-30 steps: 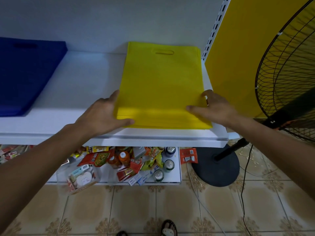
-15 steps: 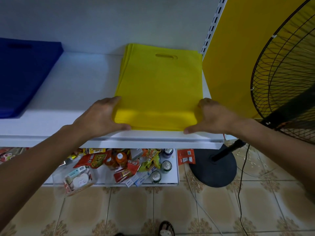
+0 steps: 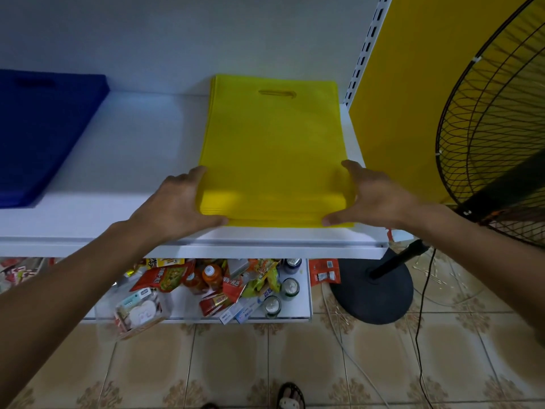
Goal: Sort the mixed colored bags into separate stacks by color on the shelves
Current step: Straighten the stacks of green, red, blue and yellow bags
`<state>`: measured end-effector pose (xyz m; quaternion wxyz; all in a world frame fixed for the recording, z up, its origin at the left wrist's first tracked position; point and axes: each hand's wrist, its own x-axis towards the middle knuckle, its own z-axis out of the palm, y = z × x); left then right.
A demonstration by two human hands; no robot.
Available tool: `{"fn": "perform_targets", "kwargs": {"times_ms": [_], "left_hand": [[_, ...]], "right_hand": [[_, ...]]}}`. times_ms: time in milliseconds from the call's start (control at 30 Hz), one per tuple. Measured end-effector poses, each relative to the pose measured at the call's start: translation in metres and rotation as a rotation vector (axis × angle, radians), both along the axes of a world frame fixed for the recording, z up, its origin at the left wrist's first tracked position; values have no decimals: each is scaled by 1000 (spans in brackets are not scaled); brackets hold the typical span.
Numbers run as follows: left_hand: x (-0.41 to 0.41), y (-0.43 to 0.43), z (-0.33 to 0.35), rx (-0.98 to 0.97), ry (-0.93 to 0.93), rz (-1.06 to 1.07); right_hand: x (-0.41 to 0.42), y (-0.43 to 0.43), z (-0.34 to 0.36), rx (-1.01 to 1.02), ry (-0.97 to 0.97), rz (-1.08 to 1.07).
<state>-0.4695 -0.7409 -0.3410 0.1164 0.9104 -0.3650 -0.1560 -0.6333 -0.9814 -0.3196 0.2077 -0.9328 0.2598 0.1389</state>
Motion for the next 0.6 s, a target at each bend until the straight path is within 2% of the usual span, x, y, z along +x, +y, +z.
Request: {"fn": "perform_targets", "kwargs": {"times_ms": [167, 367, 500, 600], "left_hand": [[6, 5, 1, -76, 52, 24], [7, 6, -4, 9, -34, -34], [6, 5, 0, -81, 5, 16], [1, 4, 2, -2, 2, -10]], "right_hand": [[3, -6, -1, 50, -15, -30], [4, -3, -4, 18, 41, 23], [6, -4, -4, 29, 12, 0], [3, -3, -4, 19, 36, 45]]}}
